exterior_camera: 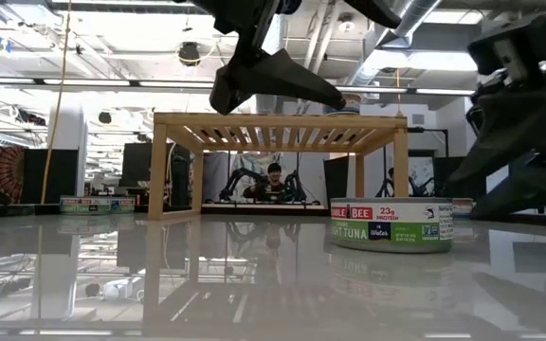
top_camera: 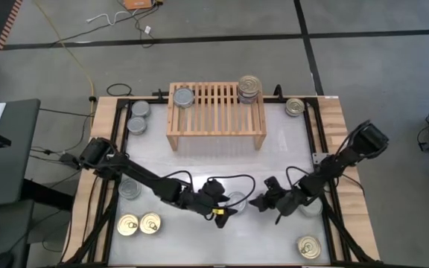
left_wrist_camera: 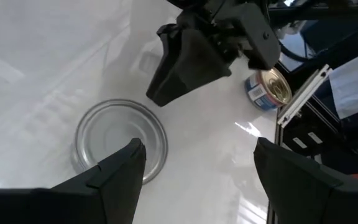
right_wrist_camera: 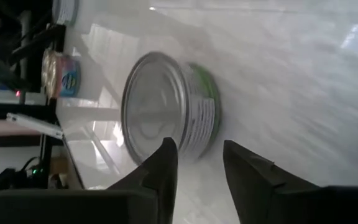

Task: Stack canned seafood by type on shelf
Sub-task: Stack the green tuna can on top of the other green tuna can on the shelf

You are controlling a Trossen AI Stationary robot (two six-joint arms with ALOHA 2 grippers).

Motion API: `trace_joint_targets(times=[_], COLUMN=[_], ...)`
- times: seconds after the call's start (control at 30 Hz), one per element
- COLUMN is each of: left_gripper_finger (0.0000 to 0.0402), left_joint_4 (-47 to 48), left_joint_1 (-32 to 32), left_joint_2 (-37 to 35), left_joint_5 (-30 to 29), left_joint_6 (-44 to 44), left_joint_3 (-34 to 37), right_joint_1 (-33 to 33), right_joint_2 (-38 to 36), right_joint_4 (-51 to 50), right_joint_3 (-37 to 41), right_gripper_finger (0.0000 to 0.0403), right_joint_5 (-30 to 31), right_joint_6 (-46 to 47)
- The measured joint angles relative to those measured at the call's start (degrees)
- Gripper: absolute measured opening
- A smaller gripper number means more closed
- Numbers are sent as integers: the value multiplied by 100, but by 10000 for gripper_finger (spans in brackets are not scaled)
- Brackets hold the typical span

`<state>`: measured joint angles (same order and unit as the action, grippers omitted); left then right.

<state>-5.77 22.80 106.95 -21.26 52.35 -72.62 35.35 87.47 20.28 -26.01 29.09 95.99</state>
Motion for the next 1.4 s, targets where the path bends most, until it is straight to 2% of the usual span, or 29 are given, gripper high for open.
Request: trace_joint_targets(times=[0.47,0.6,0.8,0.9,1.03,1.1,1.2,1.4], left_gripper_finger=[288,288,288,288,288,288,288,288], left_joint_4=[96,527,1308,1079,696,181,-361,-526], left_joint_1=[-40,-40,-40,-40,-40,-40,-25,3], left_joint_2=[-1,-1,-1,11,420,723,1022,1125], left_joint_5=[34,254,224,203,565,797,796,844], left_joint_6=[206,957,2131,2604,3083,3270,3596,3822], left_joint_3=[2,2,9,46,63,63,66,61], right_joint_1=[-249,-249,-247,-247,-247,-247,-245,-227], right_joint_2=[646,647,631,629,627,627,627,629], right_joint_4=[36,22,28,23,12,25,38,25], right_joint_3=[-496,-532,-535,-535,-533,-533,-538,-537], right_gripper_finger=[128,105,69,64,63,63,63,62], right_joint_5=[-342,-346,-349,-349,-349,-351,-354,-364], right_joint_6=[-436,-438,-455,-456,-453,-458,-459,-458])
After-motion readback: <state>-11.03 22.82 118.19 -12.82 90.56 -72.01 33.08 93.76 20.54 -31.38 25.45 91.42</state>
